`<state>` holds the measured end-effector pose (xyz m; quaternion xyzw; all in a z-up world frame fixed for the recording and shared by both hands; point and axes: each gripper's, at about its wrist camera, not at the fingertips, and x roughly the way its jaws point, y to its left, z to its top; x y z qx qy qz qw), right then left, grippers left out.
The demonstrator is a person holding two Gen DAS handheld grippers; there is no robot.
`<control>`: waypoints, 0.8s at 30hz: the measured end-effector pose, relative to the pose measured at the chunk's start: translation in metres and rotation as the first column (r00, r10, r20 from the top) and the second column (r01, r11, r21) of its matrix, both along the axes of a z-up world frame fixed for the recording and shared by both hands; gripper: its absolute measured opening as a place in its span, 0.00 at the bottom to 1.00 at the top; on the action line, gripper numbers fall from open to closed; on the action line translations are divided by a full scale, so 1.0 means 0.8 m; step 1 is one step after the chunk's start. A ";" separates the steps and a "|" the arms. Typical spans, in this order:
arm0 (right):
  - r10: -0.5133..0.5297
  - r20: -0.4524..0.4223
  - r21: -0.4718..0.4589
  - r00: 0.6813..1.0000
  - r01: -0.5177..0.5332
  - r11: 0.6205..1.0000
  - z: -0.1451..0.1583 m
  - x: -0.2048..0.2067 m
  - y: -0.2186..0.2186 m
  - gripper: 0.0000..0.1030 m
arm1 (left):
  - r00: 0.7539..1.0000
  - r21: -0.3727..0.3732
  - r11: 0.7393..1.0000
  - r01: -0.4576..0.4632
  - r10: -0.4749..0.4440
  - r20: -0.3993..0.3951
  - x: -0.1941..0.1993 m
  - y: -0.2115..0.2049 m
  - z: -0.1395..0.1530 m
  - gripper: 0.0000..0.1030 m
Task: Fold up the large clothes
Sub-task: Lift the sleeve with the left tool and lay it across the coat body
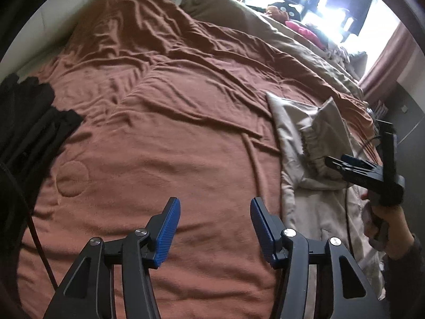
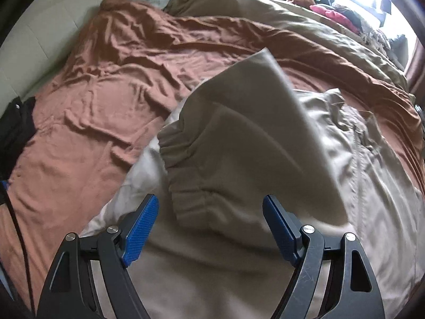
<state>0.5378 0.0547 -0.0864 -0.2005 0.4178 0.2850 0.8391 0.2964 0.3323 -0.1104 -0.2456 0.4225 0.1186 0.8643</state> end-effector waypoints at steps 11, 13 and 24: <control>-0.013 -0.014 -0.145 1.000 0.011 0.989 -0.047 0.040 0.031 0.34 | 0.999 -0.034 0.999 -0.031 0.030 -0.030 0.001 0.016 -0.036 0.55; 0.010 -0.036 -0.111 0.999 -0.014 0.994 -0.038 0.040 0.023 0.29 | 0.999 -0.044 0.999 -0.024 0.023 -0.028 0.007 0.013 -0.041 0.55; -0.084 -0.095 0.155 0.992 0.098 0.983 0.035 0.054 -0.098 0.28 | 0.998 -0.061 0.996 0.061 -0.062 -0.014 0.063 -0.039 -0.043 0.55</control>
